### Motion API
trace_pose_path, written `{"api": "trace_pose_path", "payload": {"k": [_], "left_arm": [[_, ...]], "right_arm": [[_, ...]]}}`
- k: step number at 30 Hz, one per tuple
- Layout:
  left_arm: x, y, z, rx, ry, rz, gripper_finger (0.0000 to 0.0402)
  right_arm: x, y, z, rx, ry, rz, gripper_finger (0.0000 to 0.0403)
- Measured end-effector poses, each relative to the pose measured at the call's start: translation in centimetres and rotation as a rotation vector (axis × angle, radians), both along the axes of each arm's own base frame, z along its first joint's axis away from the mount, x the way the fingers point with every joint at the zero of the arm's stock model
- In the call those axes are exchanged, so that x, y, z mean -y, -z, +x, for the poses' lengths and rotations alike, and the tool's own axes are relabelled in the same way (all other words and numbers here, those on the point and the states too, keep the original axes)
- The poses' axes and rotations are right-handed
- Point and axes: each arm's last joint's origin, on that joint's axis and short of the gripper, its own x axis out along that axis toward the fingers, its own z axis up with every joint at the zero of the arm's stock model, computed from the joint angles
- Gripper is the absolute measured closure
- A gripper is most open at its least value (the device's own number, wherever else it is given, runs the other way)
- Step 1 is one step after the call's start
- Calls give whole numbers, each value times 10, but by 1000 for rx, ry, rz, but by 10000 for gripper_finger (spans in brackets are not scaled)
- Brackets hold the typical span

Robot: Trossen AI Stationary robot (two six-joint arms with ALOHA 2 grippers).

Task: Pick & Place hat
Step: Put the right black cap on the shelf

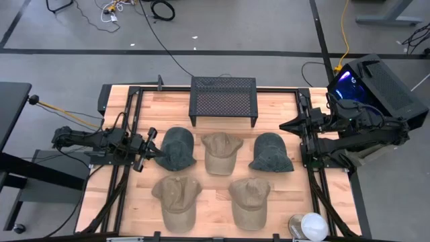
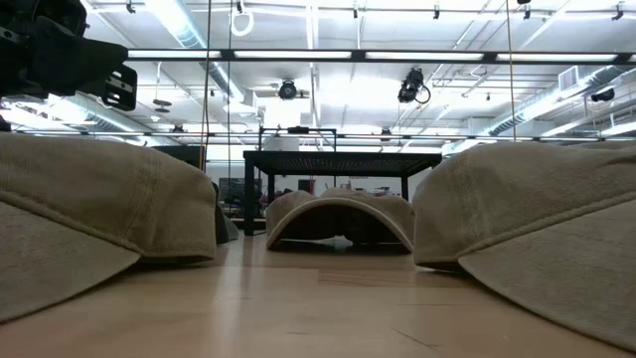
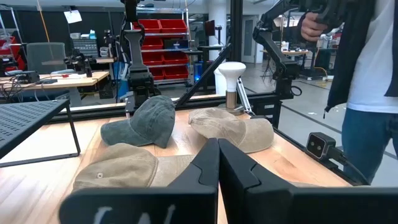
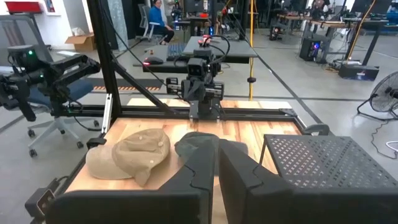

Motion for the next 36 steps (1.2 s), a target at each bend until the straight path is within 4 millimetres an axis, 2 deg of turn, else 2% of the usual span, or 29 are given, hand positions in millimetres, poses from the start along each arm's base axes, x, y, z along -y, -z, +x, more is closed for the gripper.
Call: {"api": "trace_pose_path", "payload": {"k": [13,26,31,36], "left_arm": [[0,0,0,0,0,0,399],[0,0,0,0,0,0,399],[0,0,0,0,0,0,399],[0,0,0,0,0,0,399]], "right_arm": [[0,0,0,-3,1,5,376],[0,-32,2,-160,-16,-80,376],[0,-34,6,-277,-22,-93,376],[-1,-27,13,-384,-27,-101,376]]}}
